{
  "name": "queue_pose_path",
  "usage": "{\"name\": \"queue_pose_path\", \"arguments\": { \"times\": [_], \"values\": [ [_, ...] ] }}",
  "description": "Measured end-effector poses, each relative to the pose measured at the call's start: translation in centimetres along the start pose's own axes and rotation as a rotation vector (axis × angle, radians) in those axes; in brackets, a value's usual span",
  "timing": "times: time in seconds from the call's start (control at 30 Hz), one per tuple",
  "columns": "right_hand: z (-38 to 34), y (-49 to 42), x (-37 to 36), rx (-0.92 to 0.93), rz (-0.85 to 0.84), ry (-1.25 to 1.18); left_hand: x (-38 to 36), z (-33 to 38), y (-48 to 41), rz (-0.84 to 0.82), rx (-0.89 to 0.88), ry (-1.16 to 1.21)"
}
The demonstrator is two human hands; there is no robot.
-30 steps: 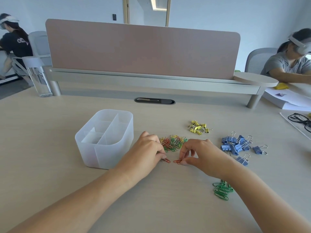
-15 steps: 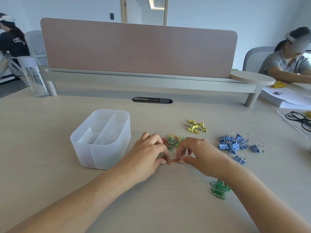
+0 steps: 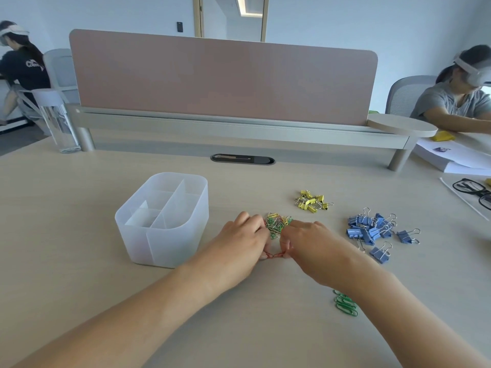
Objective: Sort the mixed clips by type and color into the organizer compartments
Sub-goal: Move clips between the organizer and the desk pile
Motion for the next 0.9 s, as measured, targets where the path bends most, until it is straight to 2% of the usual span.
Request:
{"name": "queue_pose_path", "arguments": {
  "times": [0.27, 0.53, 0.63, 0.8, 0.9],
  "values": [
    [-0.1, 0.1, 1.2, -0.027, -0.004, -0.094, 0.9, 0.5, -0.2, -0.027, -0.064, -0.028],
    [0.5, 0.2, 0.9, -0.038, 0.01, -0.178, 0.9, 1.0, -0.6, -0.024, 0.014, -0.027],
    [0.7, 0.2, 0.6, -0.067, 0.023, -0.27, 1.0, 1.1, -0.5, -0.032, 0.13, 0.105],
    [1.2, 0.4, 0.2, -0.186, 0.111, -0.714, 1.7, 1.1, -0.3, 0.104, 0.394, 0.369],
    [1.2, 0.1, 0.1, -0.211, 0.095, -0.776, 2.4, 1.2, -0.1, 0.143, 0.47, 0.467]
  ]
}}
Point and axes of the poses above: each hand's wrist, its own y-axis away from the middle knuckle, its own x-axis out of the back of the hand, z = x × y, the point moved 1 cm from there along -y, towards the middle knuckle, and after that the axes turned 7 degrees about y, right-handed, at the moved point
